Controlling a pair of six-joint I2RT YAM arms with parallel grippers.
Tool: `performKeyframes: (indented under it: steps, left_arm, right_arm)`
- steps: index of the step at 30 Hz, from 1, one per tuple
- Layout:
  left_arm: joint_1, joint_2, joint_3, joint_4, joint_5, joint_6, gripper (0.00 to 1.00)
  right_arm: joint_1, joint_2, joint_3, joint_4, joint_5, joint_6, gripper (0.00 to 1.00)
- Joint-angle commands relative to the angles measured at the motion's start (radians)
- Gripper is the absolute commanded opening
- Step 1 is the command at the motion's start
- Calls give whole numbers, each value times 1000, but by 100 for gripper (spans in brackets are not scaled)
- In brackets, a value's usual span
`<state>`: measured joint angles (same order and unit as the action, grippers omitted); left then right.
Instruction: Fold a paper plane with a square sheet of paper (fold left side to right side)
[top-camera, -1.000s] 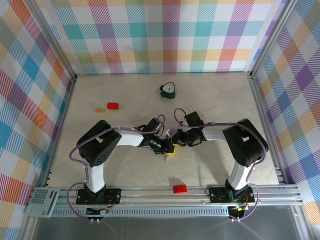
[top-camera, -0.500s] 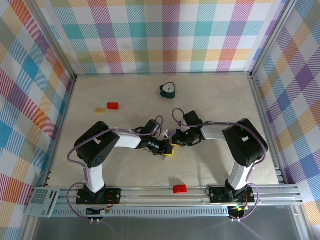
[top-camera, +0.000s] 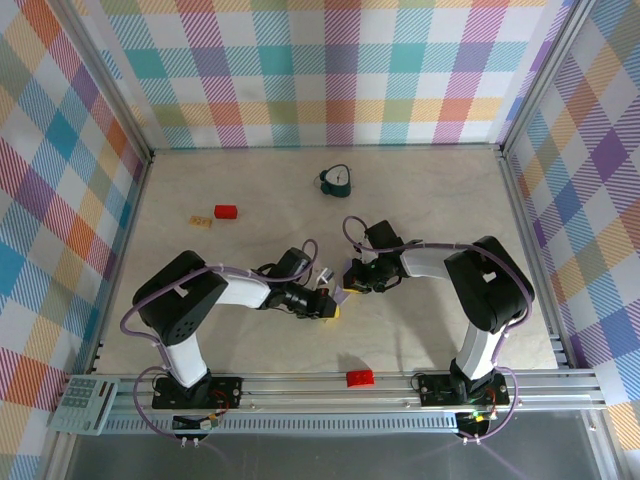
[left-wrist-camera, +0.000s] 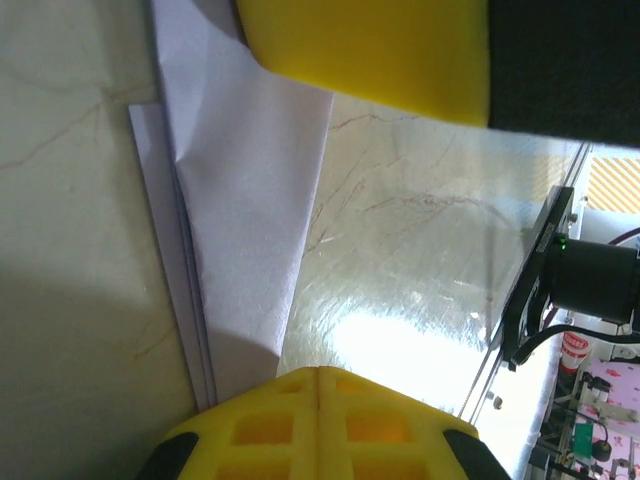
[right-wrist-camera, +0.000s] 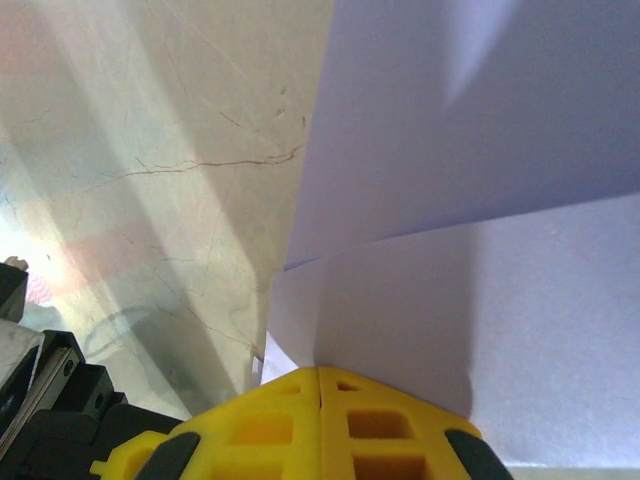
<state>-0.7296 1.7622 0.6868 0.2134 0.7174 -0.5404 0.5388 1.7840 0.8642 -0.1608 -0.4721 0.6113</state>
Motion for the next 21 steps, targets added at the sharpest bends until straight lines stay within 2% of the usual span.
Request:
performKeyframes:
  steps: [1, 13, 21]
  left_arm:
    - [2, -22, -53, -121, 28, 35, 0]
    - [2, -91, -114, -146, -8, 54, 0]
    - [7, -206, -93, -89, 23, -5, 0]
  right_arm:
    - [-2, 69, -32, -154, 167, -31, 0]
    - [-2, 66, -20, -164, 165, -37, 0]
    - [-2, 42, -27, -138, 138, -29, 0]
